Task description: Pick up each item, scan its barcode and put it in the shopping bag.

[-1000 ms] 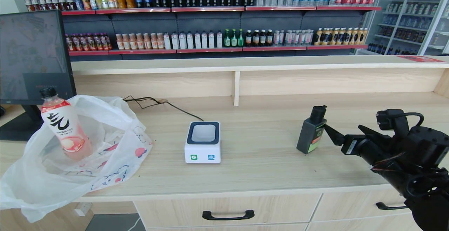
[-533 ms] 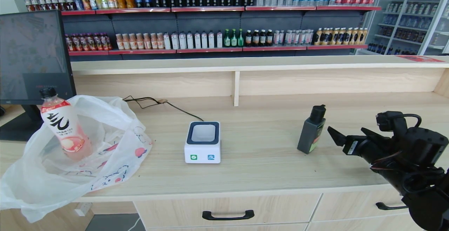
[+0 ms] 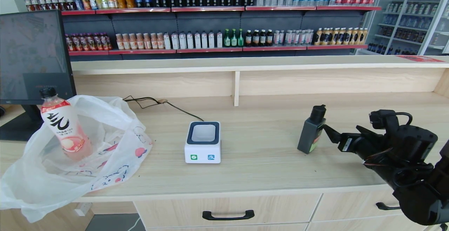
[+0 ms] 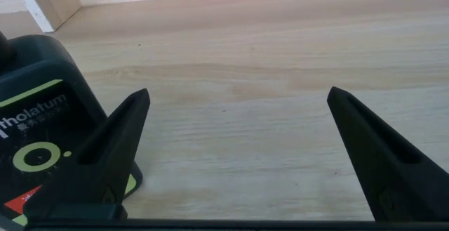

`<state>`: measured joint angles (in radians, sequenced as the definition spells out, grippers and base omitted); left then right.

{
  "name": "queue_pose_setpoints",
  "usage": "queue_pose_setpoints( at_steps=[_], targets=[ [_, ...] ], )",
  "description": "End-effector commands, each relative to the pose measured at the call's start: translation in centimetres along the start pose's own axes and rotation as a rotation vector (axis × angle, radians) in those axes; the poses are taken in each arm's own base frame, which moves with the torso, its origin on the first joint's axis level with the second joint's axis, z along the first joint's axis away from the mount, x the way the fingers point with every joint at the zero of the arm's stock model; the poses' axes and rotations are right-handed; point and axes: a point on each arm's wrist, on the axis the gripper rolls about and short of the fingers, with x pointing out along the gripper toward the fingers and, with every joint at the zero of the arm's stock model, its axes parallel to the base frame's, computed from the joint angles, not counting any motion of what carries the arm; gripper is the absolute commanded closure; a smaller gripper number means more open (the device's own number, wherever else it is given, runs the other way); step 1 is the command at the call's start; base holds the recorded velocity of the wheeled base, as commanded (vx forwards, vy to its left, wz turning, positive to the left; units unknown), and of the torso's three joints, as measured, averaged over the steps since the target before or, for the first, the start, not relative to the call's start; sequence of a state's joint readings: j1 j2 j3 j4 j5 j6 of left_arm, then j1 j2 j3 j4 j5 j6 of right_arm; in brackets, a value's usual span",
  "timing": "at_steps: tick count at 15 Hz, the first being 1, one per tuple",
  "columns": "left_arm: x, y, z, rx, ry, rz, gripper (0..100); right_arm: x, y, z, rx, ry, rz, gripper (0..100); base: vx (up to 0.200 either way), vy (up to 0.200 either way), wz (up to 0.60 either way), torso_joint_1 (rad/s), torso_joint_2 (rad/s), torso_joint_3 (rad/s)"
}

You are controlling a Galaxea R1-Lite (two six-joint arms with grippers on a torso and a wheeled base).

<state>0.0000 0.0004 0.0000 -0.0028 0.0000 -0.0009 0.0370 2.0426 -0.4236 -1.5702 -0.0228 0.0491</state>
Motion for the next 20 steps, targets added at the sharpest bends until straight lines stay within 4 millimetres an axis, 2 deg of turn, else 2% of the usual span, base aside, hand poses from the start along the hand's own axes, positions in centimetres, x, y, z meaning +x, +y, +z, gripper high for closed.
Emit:
queue_pose_setpoints(
  at_steps=[1, 9, 15, 20],
  targets=[
    [0.0, 0.0, 0.0, -0.001, -0.001, 0.000, 0, 0.4, 0.2, -0.5, -0.001, 0.012, 0.008, 0, 0.000, 0.000, 0.00, 0.000, 0.00, 0.000],
    [0.0, 0.0, 0.0, 0.001, -0.001, 0.000, 0, 1.3, 0.7, -1.0, -0.002, 0.015, 0.022, 0, 0.000, 0.000, 0.00, 0.000, 0.00, 0.000],
    [0.0, 0.0, 0.0, 0.001, 0.001, 0.000, 0, 1.7, 2.4, -1.4, -0.009, 0.018, 0.077, 0, 0.000, 0.000, 0.00, 0.000, 0.00, 0.000],
    [0.0, 0.0, 0.0, 0.001, -0.001, 0.000, 0, 1.9, 0.2, -2.0, -0.006, 0.038, 0.009, 0, 0.000, 0.000, 0.00, 0.000, 0.00, 0.000]
  ],
)
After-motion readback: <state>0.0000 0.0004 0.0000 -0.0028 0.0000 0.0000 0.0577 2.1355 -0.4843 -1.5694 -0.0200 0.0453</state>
